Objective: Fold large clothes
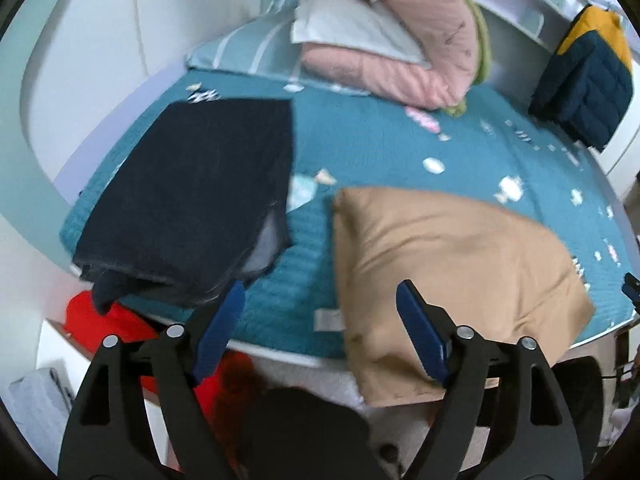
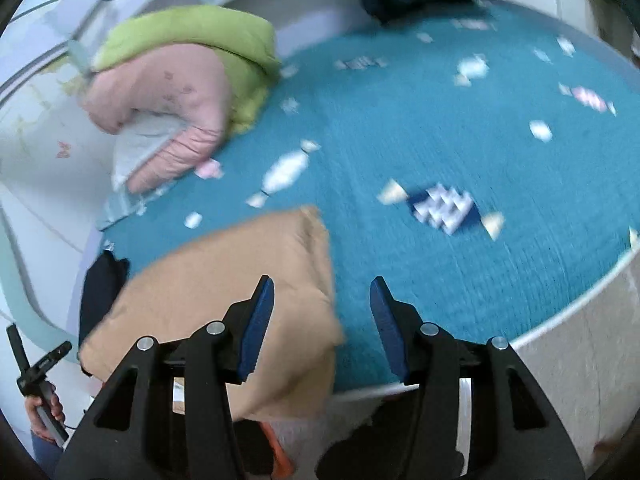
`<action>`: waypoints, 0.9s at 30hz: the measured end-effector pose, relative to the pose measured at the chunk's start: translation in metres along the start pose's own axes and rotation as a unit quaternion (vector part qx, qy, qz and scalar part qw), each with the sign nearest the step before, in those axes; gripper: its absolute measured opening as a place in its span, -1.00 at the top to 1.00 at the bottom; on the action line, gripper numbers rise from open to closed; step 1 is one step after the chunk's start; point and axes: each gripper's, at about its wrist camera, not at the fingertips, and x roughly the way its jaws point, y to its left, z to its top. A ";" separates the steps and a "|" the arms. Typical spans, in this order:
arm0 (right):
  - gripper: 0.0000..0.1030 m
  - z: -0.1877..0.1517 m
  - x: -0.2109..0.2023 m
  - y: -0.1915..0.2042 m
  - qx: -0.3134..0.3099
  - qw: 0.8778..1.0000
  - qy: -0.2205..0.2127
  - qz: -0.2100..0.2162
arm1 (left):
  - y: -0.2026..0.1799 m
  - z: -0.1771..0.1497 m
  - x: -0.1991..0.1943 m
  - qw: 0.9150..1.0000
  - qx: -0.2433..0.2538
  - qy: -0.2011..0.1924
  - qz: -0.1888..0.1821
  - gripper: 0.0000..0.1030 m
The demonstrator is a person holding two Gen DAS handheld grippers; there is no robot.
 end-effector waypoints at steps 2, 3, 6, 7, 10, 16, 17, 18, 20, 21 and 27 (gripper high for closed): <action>0.08 0.000 0.006 0.017 -0.022 0.999 0.000 0.026 | -0.017 0.007 -0.002 1.000 0.016 -0.018 0.008 -0.54; 0.17 0.000 0.013 0.025 -0.029 0.999 0.007 0.035 | -0.027 0.010 0.000 0.999 0.025 -0.020 0.003 -0.54; 0.35 -0.005 0.034 0.044 -0.039 0.997 0.028 0.053 | -0.051 0.013 0.013 0.999 0.040 -0.005 -0.013 -0.55; 0.39 -0.008 0.042 0.048 -0.036 0.997 0.036 0.053 | -0.056 0.013 0.017 0.999 0.045 -0.002 -0.012 -0.55; 0.55 -0.015 0.060 0.049 -0.026 0.997 0.054 0.050 | -0.074 0.005 0.041 0.998 0.060 0.022 -0.009 -0.55; 0.74 -0.042 0.094 0.043 -0.033 0.994 0.108 0.001 | -0.087 -0.027 0.091 0.993 0.078 0.082 0.032 -0.54; 0.75 -0.047 0.101 0.039 -0.033 0.993 0.115 -0.011 | -0.084 -0.034 0.103 0.991 0.072 0.103 0.036 -0.54; 0.84 -0.054 0.111 0.033 -0.029 0.991 0.132 -0.022 | -0.081 -0.040 0.112 0.990 0.068 0.119 0.043 -0.58; 1.00 -0.069 0.130 0.017 -0.010 0.986 0.162 -0.034 | -0.074 -0.052 0.132 0.984 0.059 0.155 0.057 -0.72; 1.00 -0.075 0.137 0.009 0.007 0.984 0.174 -0.029 | -0.070 -0.056 0.140 0.983 0.050 0.167 0.053 -0.77; 1.00 -0.075 0.144 0.012 0.000 0.983 0.176 -0.049 | -0.058 -0.059 0.155 0.982 0.019 0.185 0.035 -0.88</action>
